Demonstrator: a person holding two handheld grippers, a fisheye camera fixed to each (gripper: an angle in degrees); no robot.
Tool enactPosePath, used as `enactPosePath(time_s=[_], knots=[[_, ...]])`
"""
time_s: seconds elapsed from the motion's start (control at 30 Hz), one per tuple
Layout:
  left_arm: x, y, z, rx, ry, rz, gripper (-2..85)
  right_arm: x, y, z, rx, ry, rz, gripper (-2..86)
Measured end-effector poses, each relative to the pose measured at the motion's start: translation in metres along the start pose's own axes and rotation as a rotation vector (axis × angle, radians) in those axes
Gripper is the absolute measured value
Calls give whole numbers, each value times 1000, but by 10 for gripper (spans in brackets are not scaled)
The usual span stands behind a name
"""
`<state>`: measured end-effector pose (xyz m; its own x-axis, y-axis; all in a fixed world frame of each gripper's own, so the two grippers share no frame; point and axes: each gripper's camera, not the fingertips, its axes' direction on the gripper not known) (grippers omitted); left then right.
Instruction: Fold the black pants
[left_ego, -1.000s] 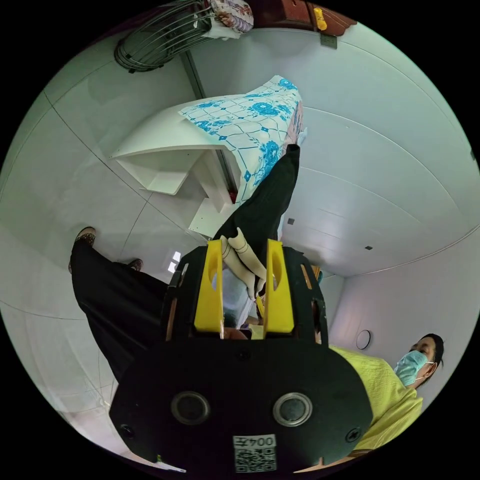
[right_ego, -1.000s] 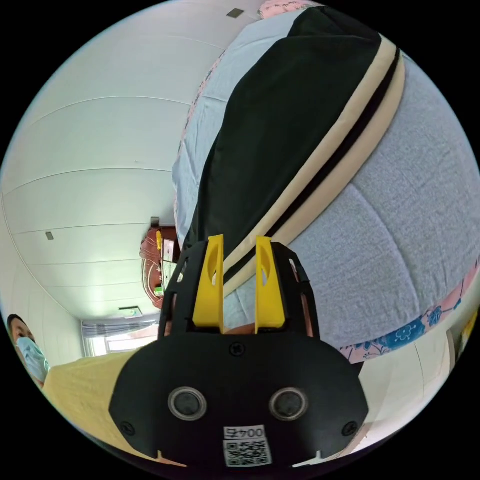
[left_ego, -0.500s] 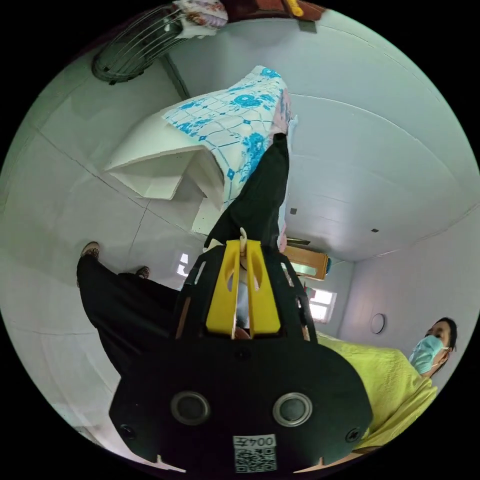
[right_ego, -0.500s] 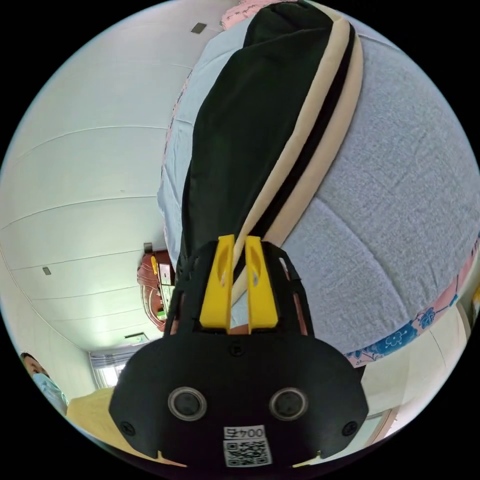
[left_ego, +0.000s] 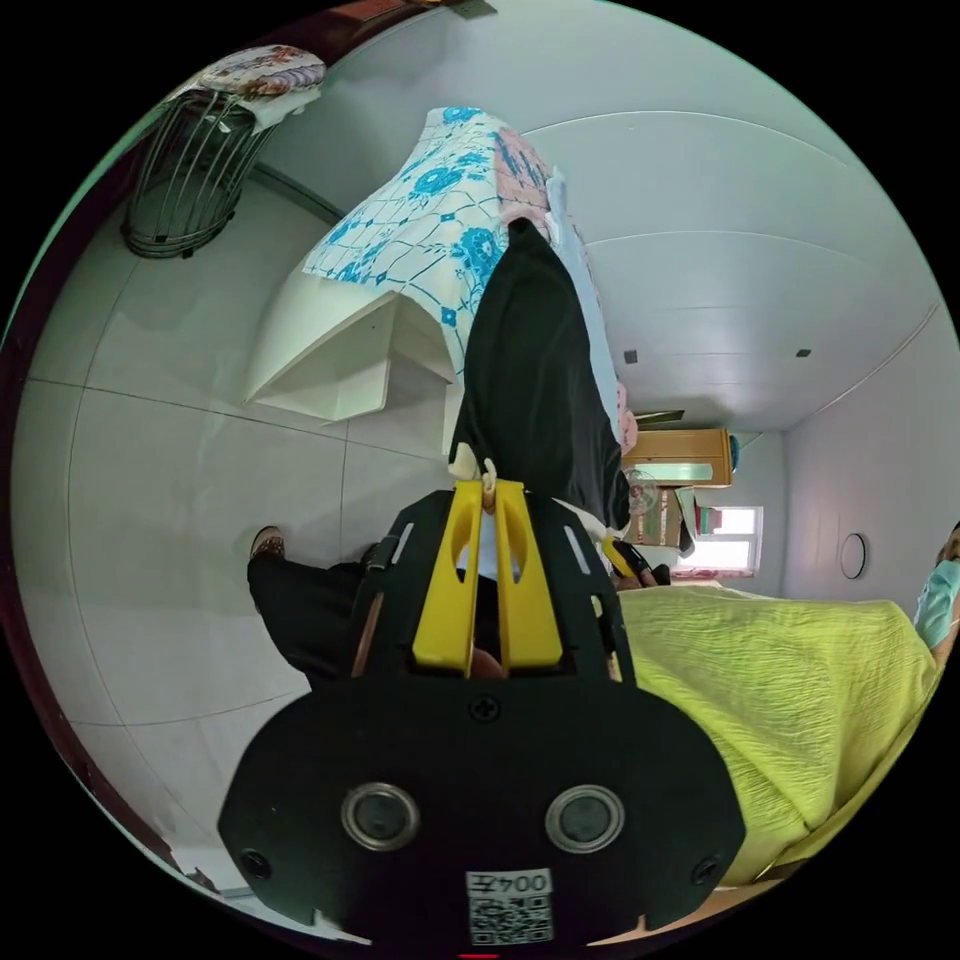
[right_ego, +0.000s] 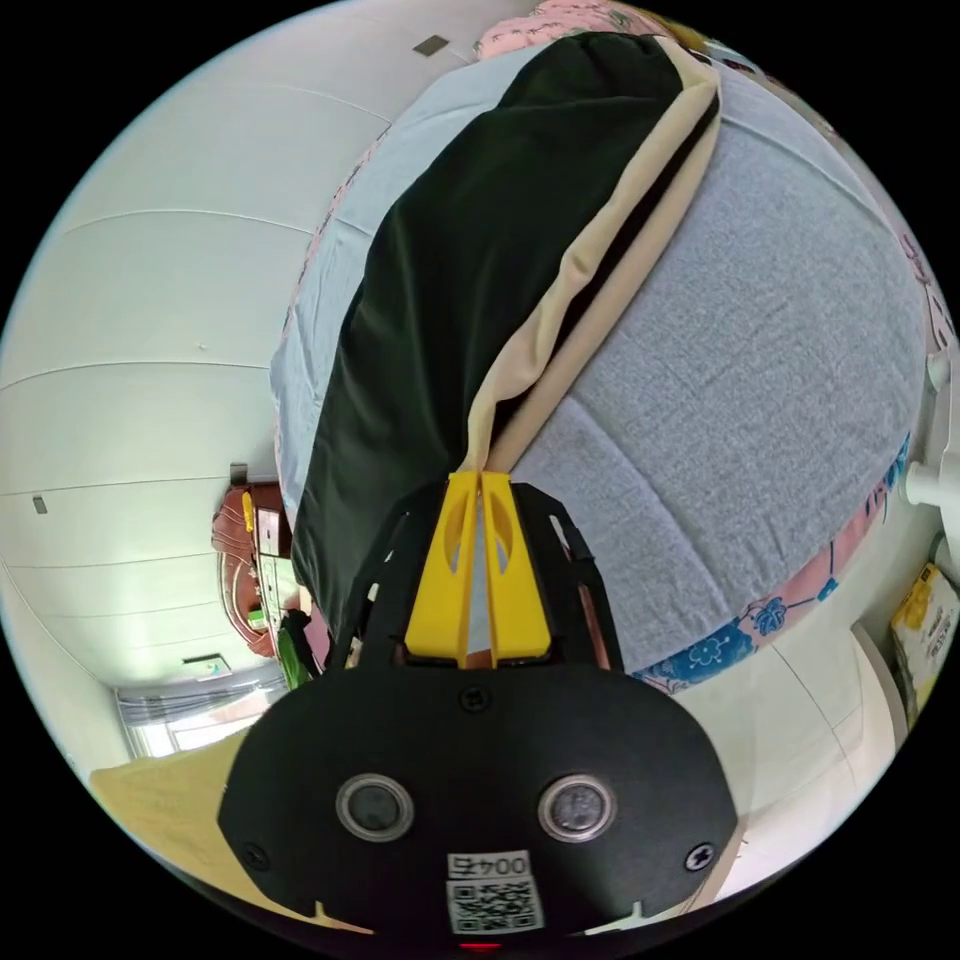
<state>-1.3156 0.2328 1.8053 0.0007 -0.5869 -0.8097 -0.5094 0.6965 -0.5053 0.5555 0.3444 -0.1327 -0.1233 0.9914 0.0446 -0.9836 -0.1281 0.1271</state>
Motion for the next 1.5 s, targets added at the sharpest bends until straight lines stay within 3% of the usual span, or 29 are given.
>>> enactPosePath(time_s=[0.23, 0.43, 0.63, 0.8, 1.0, 1.13, 1.23, 1.33, 1.4, 1.5], knots=[[10, 13, 11, 124, -147, -96, 105, -10, 0, -21, -24, -29, -18, 55], [107, -4, 30, 180, -345, 163, 85, -5, 15, -98, 122, -105, -28, 78], [256, -33, 180, -50, -309, 506, 68, 44, -10, -199, 350, -243, 90, 99], [373, -10, 374, -232, -326, 706, 55, 81, -84, -276, 444, -307, 123, 97], [417, 26, 539, -342, -548, 652, 37, 99, -192, -307, 305, -327, 96, 117], [425, 43, 576, -269, -654, 560, 27, 93, -238, -311, 200, -316, 75, 122], [435, 48, 594, -240, -679, 498, 25, 86, -263, -309, 113, -288, 59, 65], [447, 51, 615, -239, -720, 495, 23, 58, -269, -336, 144, -181, -44, 36], [455, 51, 630, -252, -745, 496, 21, 22, -263, -371, 208, 15, -221, 30], [462, 50, 646, -262, -765, 510, 17, 39, -267, -362, 85, 68, -186, 43]])
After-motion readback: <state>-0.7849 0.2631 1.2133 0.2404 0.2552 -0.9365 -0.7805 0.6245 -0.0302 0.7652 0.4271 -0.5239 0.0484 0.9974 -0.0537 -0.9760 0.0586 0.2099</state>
